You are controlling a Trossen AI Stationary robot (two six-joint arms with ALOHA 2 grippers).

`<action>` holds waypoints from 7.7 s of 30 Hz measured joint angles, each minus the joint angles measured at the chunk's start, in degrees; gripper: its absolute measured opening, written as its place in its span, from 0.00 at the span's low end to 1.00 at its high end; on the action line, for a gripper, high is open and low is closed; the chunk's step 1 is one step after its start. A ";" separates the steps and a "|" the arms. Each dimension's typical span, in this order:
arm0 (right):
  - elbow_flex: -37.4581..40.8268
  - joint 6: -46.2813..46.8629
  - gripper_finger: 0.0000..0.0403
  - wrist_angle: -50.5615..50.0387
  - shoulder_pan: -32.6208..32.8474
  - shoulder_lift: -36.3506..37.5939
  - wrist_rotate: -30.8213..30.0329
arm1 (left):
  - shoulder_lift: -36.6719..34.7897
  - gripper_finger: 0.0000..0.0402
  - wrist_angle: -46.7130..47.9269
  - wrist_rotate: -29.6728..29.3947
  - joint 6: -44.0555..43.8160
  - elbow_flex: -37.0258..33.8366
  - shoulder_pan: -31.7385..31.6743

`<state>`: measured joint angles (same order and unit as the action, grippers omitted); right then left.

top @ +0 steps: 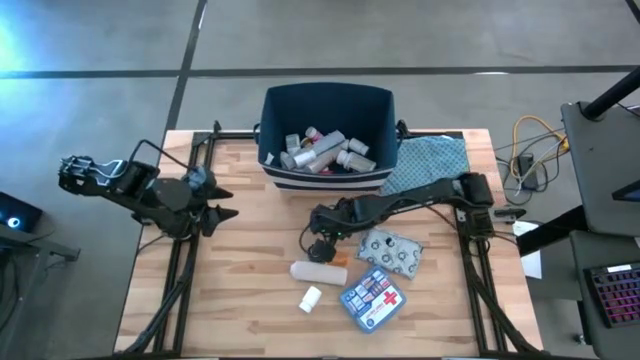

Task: Pick & place medical supplies in basket/bin
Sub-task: Put the green bandage into the blue bin, then put the gray bandage into the blue bin

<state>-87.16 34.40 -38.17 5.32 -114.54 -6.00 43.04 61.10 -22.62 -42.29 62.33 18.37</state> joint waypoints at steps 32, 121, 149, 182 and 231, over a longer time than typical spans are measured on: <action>-4.49 -0.72 0.75 -3.13 0.31 -6.87 -0.04 | -0.06 0.69 1.75 0.16 0.16 -0.15 0.00; -28.71 -38.27 0.54 -14.33 1.77 -22.19 3.04 | 0.03 0.69 4.27 4.81 -6.29 -10.99 0.00; -31.00 -10.42 0.54 -24.02 -20.68 7.65 -14.40 | 0.82 0.69 0.37 4.20 -6.29 -11.06 0.00; -11.55 -22.20 0.92 -32.40 -0.59 24.78 -25.70 | 50.86 0.69 -34.32 22.33 26.14 -1.50 1.25; 1.58 -25.11 0.92 -20.62 -2.93 36.84 -34.07 | 52.38 0.18 -34.39 10.06 31.28 2.62 -0.59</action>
<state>-85.58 9.29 -58.79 2.39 -77.70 -40.07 95.42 26.71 -12.56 -11.00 64.95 17.78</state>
